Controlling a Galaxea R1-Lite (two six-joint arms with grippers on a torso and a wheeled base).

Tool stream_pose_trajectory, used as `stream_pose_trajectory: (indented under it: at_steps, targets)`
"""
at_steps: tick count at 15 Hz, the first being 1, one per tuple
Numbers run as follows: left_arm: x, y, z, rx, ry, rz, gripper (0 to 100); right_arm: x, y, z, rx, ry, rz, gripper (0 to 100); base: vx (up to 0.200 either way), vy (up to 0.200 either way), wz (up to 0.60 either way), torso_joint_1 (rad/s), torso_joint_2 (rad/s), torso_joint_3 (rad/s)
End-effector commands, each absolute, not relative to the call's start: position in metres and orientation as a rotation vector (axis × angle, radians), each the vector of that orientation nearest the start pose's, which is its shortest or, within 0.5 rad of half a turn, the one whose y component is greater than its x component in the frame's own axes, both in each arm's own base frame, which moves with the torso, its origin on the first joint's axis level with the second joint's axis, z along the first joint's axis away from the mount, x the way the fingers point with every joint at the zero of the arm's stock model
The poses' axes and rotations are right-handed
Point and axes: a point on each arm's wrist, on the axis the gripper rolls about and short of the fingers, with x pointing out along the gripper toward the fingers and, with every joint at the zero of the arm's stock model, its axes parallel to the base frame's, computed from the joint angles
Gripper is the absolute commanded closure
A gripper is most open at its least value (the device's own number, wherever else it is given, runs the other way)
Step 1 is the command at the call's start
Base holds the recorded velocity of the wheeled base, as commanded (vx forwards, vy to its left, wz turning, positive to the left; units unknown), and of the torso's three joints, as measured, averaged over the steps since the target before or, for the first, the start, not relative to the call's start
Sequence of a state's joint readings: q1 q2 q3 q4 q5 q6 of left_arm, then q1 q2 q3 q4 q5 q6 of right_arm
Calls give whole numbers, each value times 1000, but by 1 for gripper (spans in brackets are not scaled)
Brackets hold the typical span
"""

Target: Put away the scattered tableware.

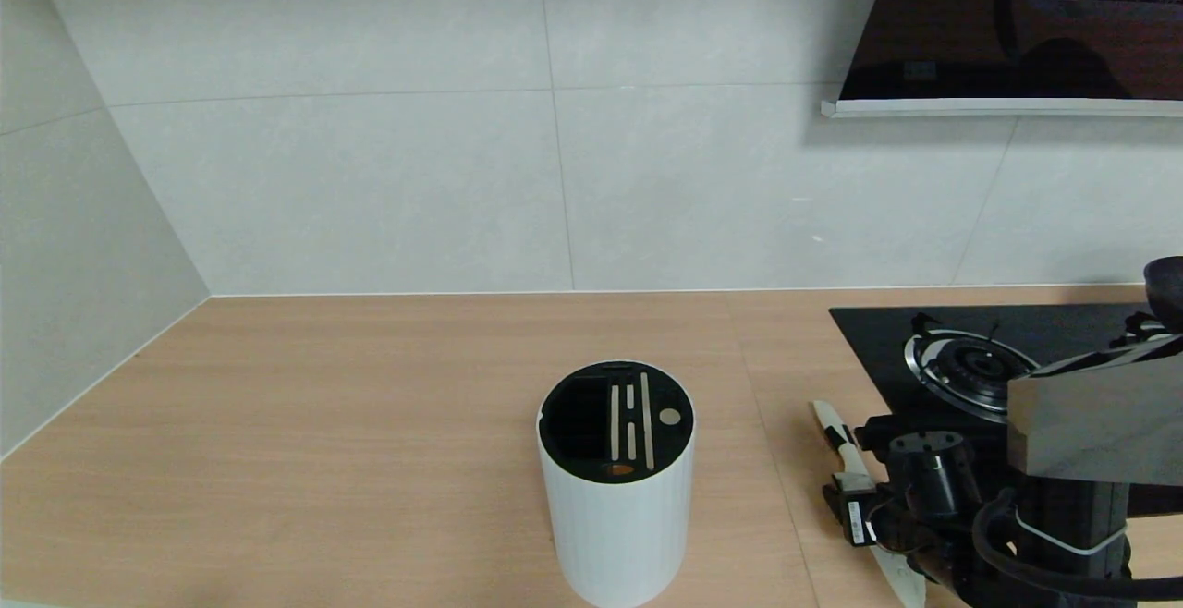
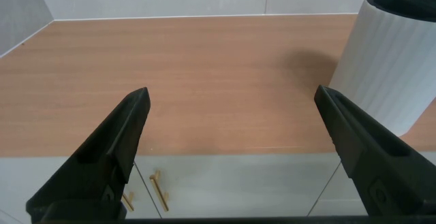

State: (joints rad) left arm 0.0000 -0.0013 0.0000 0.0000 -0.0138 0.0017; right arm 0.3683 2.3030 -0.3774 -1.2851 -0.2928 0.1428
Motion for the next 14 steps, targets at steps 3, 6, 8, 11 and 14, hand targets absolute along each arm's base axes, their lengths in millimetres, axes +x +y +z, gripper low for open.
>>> stream_pose_trajectory:
  at_steps: [3, 6, 8, 11, 14]
  targets:
    - [-23, 0, 75, 2, 0, -14, 0, 276, 99, -28, -69, 608, 29, 100, 0, 0, 0, 0, 0, 0]
    - [-23, 0, 75, 2, 0, -14, 0, 276, 98, -28, -71, 607, 19, 100, 0, 0, 0, 0, 0, 0]
    - [-23, 0, 75, 2, 0, -14, 0, 276, 98, -27, -70, 603, 18, 100, 0, 0, 0, 0, 0, 0]
    - [-23, 0, 75, 2, 0, -14, 0, 276, 98, -13, -56, 563, 21, 100, 0, 0, 0, 0, 0, 0]
    - [-23, 0, 75, 2, 0, -14, 0, 261, 98, 51, 12, 373, 58, 100, 0, 0, 0, 0, 0, 0]
